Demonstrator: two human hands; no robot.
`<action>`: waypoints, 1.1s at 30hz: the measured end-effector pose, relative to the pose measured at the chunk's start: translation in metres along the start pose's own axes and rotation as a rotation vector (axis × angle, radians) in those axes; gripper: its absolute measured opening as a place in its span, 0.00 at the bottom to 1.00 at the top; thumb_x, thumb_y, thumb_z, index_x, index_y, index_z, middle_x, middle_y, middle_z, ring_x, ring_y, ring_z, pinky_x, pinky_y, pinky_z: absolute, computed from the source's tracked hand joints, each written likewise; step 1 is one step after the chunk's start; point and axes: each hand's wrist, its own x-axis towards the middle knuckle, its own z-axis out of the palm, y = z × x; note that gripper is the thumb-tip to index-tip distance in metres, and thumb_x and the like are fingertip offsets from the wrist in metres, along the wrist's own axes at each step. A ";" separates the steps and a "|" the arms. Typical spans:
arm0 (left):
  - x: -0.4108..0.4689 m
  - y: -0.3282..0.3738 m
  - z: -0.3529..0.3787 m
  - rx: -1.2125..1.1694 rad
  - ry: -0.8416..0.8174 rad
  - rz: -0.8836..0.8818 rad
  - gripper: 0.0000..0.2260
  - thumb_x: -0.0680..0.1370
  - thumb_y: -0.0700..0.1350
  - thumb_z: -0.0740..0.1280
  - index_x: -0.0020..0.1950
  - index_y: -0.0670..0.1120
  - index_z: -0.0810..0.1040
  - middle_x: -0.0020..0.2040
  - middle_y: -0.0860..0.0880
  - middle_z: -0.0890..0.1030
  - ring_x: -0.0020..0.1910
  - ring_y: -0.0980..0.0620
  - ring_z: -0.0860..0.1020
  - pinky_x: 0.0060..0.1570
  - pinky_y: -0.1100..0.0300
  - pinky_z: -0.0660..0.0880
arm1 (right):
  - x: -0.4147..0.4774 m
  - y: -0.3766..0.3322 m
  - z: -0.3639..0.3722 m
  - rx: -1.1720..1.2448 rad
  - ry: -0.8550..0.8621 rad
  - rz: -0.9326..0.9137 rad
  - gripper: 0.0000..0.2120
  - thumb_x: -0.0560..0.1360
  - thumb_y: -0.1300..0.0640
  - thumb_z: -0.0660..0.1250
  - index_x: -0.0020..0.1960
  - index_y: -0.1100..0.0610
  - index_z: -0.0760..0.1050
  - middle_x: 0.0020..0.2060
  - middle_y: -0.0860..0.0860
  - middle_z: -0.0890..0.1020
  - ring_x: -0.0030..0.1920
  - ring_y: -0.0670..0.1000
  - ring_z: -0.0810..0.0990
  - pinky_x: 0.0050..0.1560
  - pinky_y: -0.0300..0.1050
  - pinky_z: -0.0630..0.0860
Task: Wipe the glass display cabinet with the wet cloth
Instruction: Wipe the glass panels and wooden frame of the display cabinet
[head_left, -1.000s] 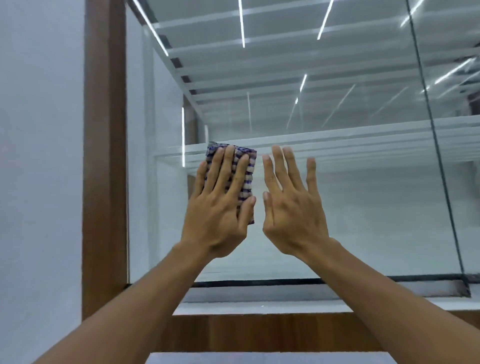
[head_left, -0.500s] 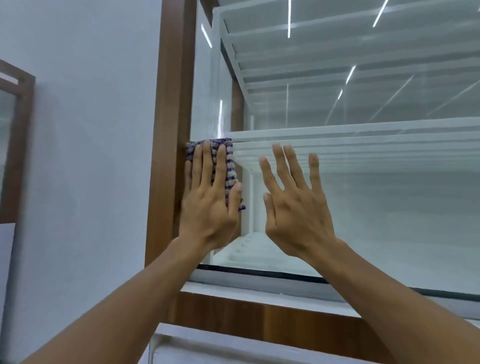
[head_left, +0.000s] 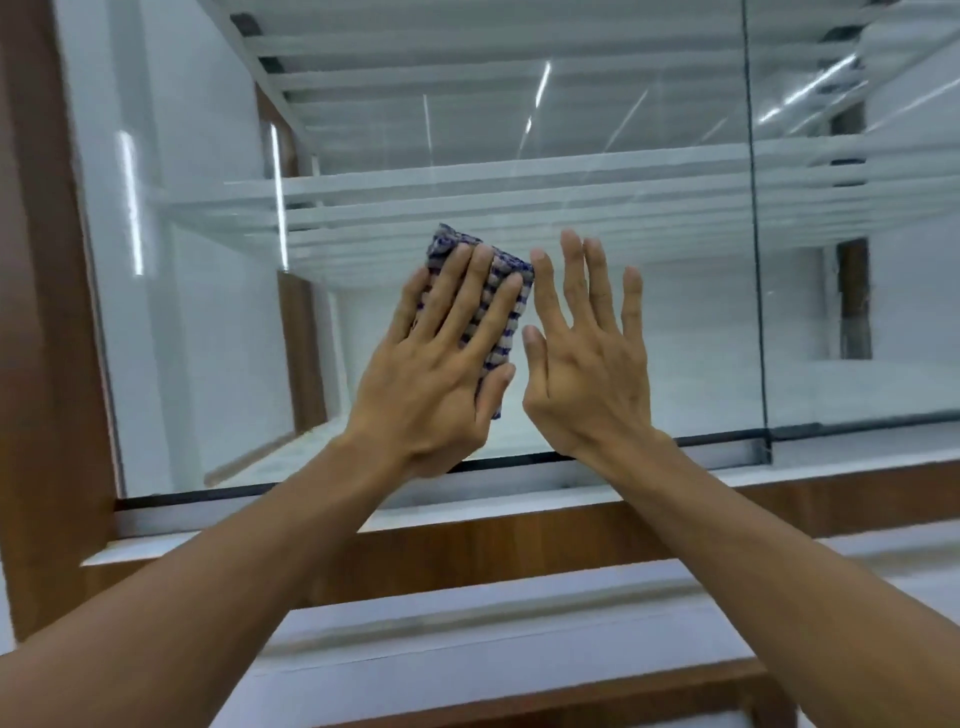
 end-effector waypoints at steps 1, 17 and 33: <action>0.011 0.012 0.002 -0.010 0.001 0.016 0.31 0.85 0.56 0.50 0.85 0.43 0.48 0.84 0.38 0.46 0.84 0.41 0.45 0.82 0.41 0.46 | -0.004 0.011 -0.004 -0.012 -0.004 0.032 0.30 0.84 0.50 0.48 0.83 0.58 0.49 0.83 0.60 0.49 0.83 0.59 0.45 0.80 0.67 0.45; 0.056 0.072 0.011 -0.038 -0.148 0.644 0.27 0.87 0.55 0.48 0.85 0.49 0.50 0.85 0.45 0.48 0.84 0.47 0.45 0.82 0.46 0.44 | -0.114 0.070 -0.039 0.050 0.042 0.499 0.36 0.81 0.48 0.50 0.83 0.63 0.43 0.83 0.59 0.45 0.83 0.56 0.39 0.81 0.63 0.43; 0.088 0.076 0.010 -0.003 -0.273 0.876 0.26 0.87 0.55 0.41 0.85 0.54 0.44 0.85 0.49 0.43 0.84 0.50 0.38 0.82 0.47 0.39 | -0.132 0.066 -0.033 0.101 0.132 0.559 0.33 0.82 0.51 0.50 0.82 0.65 0.48 0.83 0.58 0.52 0.83 0.54 0.47 0.82 0.56 0.46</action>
